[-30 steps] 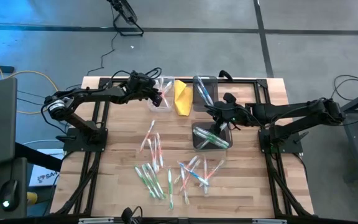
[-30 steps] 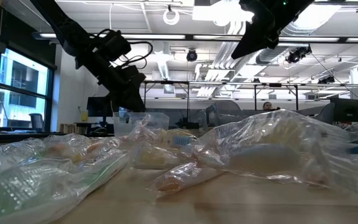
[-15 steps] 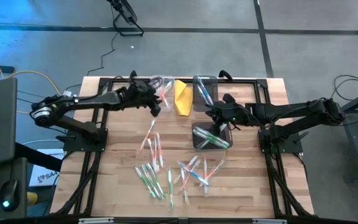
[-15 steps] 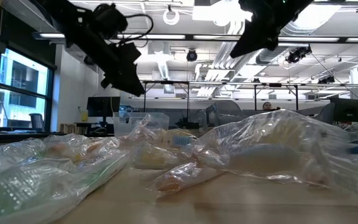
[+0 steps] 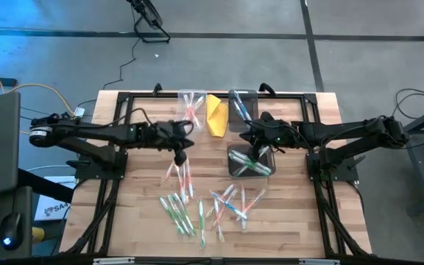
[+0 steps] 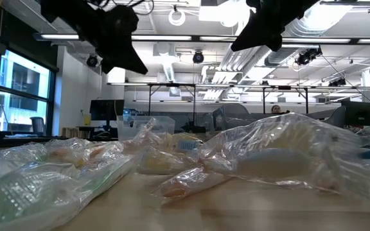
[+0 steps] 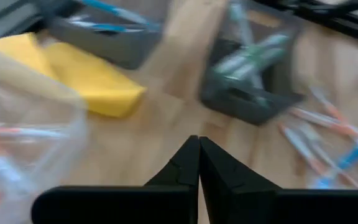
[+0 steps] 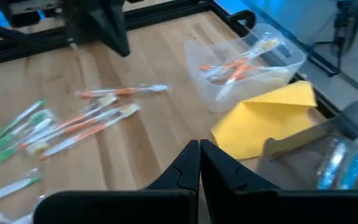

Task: Pick & Place Toothbrushes
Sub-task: Put the orange toothbrush into the transparent bin

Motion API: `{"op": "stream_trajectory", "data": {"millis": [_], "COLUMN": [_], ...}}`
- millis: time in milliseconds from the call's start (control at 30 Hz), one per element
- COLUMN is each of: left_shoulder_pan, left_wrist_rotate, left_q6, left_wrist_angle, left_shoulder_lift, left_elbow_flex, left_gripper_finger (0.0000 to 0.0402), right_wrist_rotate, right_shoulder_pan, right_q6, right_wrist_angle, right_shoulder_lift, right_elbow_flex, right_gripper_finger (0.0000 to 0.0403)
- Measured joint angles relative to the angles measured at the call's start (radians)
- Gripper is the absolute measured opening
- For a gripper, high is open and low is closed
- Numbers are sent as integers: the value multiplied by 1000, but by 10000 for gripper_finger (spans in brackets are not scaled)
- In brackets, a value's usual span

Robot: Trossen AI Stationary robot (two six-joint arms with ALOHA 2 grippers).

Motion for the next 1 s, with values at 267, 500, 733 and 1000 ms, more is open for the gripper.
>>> {"op": "stream_trajectory", "data": {"millis": [267, 500, 733, 1000], "left_shoulder_pan": [-170, -281, -328, -325], "left_wrist_rotate": [-115, -264, -356, -361], "left_q6": [-187, -510, -791, -877], "left_wrist_angle": [-83, -285, -471, -525], "left_shoulder_lift": [0, 0, 1, 40], "left_elbow_flex": [0, 0, 0, 0], "left_gripper_finger": [1, 1, 0, 0], "right_wrist_rotate": [-142, -163, -162, -162], "right_shoulder_pan": [0, 0, 0, 0], "right_q6": [-2, -5, -31, -54], "right_wrist_angle": [-5, -9, -10, -9], "right_shoulder_lift": [0, 0, 0, 0], "right_elbow_flex": [0, 0, 0, 0], "right_gripper_finger": [5, 5, 5, 5]}}
